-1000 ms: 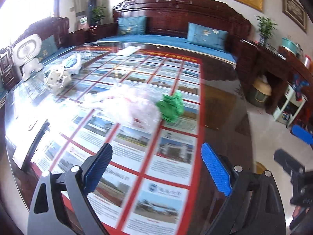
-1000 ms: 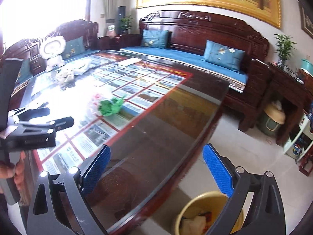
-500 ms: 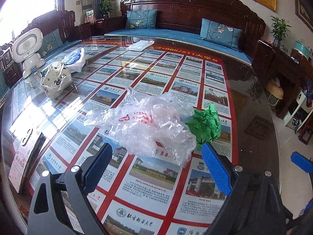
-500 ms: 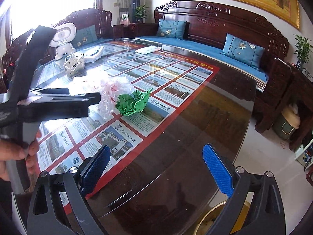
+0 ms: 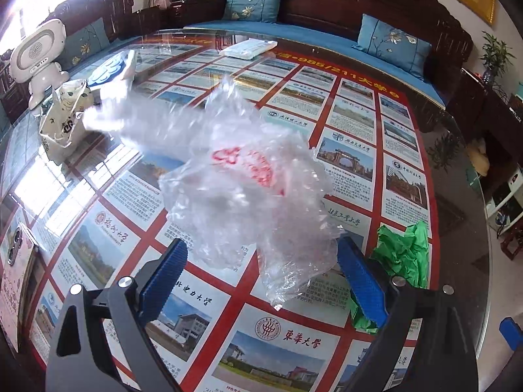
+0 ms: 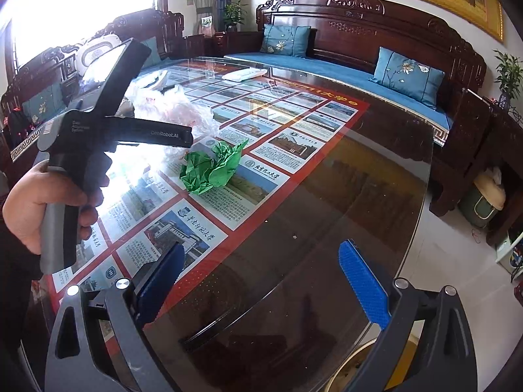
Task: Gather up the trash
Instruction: 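Grasp the clear plastic bag with the left gripper while the right grasps green crumpled paper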
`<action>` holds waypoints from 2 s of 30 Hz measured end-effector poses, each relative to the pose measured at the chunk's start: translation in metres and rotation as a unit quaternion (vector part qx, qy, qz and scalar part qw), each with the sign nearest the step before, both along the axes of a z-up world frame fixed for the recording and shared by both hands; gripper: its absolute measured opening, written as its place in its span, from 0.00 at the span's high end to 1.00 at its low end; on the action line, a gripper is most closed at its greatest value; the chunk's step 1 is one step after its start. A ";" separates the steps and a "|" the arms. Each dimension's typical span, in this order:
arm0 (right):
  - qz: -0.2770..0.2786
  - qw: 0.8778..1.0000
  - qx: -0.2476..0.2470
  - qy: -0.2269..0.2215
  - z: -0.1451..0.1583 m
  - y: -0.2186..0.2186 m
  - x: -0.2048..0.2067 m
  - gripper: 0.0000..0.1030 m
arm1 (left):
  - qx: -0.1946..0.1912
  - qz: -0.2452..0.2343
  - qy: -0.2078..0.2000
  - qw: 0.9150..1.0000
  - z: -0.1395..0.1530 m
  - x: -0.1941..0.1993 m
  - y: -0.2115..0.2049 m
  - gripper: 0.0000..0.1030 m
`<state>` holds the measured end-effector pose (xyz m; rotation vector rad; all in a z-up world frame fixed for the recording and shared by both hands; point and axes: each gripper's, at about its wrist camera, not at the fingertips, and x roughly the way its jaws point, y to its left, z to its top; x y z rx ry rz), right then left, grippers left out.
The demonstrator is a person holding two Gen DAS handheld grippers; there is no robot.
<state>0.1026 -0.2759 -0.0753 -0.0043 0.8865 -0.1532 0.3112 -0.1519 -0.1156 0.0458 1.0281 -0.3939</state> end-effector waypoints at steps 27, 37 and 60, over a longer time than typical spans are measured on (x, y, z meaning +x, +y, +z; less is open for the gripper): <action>0.009 1.000 -0.007 0.011 -0.009 0.000 0.010 0.11 | -0.055 0.021 0.029 0.998 -0.008 0.023 0.018 0.80; 0.019 1.000 -0.007 0.007 -0.007 0.008 0.029 0.11 | -0.099 0.012 0.026 0.995 -0.001 0.014 0.043 0.85; -0.021 0.998 0.035 0.055 -0.051 0.015 0.147 0.58 | -0.105 -0.021 -0.012 0.994 0.008 -0.026 0.089 0.87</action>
